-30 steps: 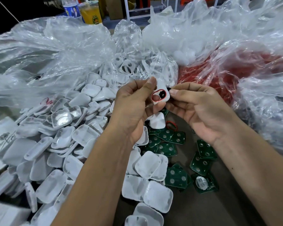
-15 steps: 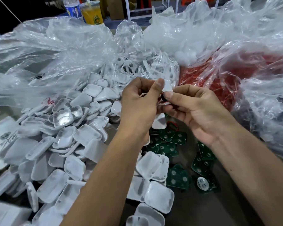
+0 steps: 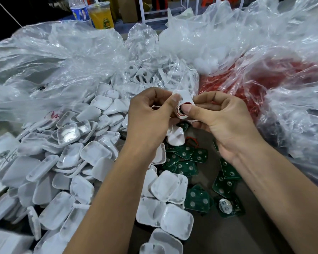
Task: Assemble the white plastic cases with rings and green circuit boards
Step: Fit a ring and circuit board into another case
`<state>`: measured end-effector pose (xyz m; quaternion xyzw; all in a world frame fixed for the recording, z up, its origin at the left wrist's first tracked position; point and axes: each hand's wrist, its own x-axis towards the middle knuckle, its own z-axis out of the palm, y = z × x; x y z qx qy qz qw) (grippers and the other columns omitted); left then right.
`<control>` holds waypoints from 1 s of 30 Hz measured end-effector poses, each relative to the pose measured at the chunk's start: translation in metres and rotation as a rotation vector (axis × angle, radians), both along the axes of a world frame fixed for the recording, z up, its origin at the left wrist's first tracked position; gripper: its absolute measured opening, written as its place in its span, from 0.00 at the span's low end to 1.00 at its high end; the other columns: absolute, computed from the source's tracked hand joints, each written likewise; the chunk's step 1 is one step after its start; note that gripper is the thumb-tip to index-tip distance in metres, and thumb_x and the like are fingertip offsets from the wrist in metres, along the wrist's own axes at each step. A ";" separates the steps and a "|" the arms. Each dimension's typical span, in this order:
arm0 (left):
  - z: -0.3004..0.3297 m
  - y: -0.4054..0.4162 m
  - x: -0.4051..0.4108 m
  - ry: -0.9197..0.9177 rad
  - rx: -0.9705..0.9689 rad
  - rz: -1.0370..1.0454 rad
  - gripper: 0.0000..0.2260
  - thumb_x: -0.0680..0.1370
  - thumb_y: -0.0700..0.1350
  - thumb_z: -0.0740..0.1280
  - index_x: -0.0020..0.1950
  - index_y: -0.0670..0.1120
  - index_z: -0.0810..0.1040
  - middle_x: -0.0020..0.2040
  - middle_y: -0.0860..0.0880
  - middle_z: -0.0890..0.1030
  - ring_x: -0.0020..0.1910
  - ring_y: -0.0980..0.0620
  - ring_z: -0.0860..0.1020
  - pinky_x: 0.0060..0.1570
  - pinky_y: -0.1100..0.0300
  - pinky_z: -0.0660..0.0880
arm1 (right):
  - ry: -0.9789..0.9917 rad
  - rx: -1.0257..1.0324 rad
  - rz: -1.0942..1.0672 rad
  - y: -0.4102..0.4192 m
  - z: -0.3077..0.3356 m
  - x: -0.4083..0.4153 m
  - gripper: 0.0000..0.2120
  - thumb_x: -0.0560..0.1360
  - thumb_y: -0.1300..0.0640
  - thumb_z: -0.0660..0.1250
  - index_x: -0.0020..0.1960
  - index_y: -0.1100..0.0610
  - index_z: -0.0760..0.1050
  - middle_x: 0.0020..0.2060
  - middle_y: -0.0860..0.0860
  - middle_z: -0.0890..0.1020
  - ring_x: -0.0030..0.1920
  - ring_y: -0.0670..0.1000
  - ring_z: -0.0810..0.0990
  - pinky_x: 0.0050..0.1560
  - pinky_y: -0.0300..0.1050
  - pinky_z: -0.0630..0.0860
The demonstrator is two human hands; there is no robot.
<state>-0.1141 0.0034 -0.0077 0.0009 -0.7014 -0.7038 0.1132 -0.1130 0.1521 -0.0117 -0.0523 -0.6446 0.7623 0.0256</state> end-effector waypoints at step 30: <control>-0.005 0.011 0.005 -0.057 0.154 0.007 0.10 0.76 0.46 0.78 0.51 0.42 0.85 0.40 0.44 0.87 0.38 0.44 0.87 0.42 0.50 0.85 | 0.486 0.423 -0.126 0.011 -0.003 -0.004 0.10 0.71 0.58 0.82 0.46 0.52 0.81 0.35 0.45 0.87 0.36 0.44 0.86 0.36 0.34 0.79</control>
